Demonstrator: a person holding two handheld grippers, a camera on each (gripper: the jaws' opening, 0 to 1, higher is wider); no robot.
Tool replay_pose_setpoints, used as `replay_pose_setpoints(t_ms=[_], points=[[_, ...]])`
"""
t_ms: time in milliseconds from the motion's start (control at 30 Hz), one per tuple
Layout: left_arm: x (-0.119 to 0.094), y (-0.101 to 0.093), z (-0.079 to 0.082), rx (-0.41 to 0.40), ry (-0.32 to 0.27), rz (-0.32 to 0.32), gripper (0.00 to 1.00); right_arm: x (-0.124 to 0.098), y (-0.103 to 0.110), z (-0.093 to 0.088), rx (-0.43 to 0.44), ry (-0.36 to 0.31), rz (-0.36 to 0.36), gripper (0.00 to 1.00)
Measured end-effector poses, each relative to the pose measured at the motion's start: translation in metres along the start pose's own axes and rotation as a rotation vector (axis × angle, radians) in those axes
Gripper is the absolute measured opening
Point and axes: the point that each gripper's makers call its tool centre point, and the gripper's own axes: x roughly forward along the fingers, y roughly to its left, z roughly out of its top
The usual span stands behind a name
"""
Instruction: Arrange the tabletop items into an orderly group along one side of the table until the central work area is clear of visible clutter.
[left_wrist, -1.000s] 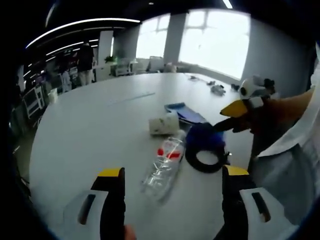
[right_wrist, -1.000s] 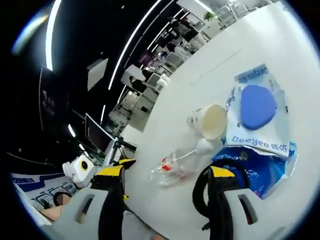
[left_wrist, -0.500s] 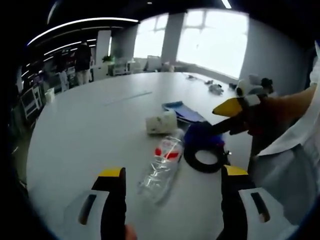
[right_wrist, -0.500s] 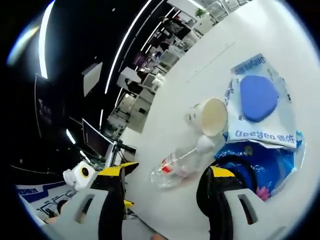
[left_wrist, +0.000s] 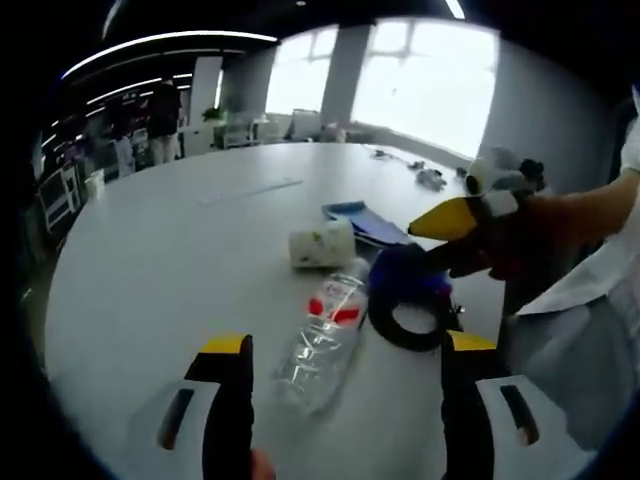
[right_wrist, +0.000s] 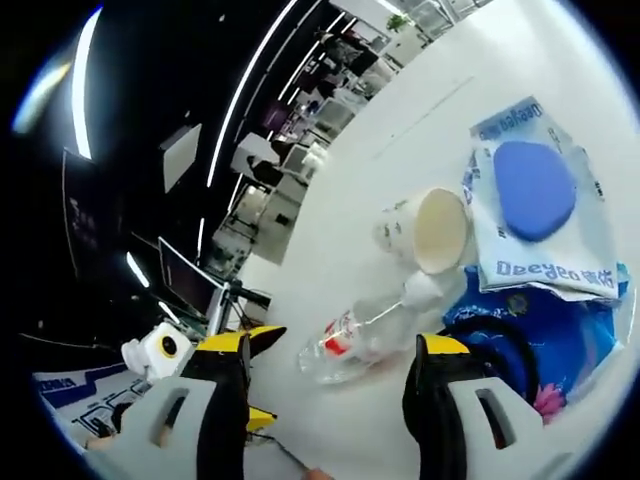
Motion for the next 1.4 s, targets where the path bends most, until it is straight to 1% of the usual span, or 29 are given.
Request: replay_pose_setpoints(t_ms=[267,433,533,667,800,933,1033,1200,1400], points=[[0.001,0.002,-0.002,-0.004,0.004,-0.005,0.73,0.006,-0.005,0.0,0.02,-0.007,-0.012,0.66],[0.001,0.005,-0.007,-0.008,0.017,-0.008,0.71,0.009,-0.007,-0.001,0.027,-0.01,-0.018,0.66],[0.002,0.004,-0.007,-0.011,0.016,-0.014,0.71,0.014,-0.01,-0.002,0.022,0.0,-0.023,0.66],[0.005,0.001,-0.009,-0.011,0.024,-0.026,0.71,0.018,-0.01,-0.002,0.038,-0.01,-0.02,0.66],[0.006,0.002,-0.01,-0.015,0.027,-0.027,0.71,0.022,-0.01,0.0,0.037,-0.012,-0.016,0.66],[0.007,0.004,-0.012,-0.009,0.037,-0.03,0.71,0.024,-0.015,-0.001,0.048,-0.013,-0.029,0.66],[0.01,0.007,-0.011,-0.007,0.045,-0.029,0.71,0.025,-0.016,0.001,0.058,-0.021,-0.027,0.66],[0.013,0.007,-0.009,-0.008,0.039,-0.032,0.71,0.027,-0.02,0.002,0.067,-0.023,-0.036,0.66],[0.016,0.006,-0.012,-0.009,0.049,-0.039,0.71,0.031,-0.023,0.004,0.094,-0.036,-0.049,0.65]])
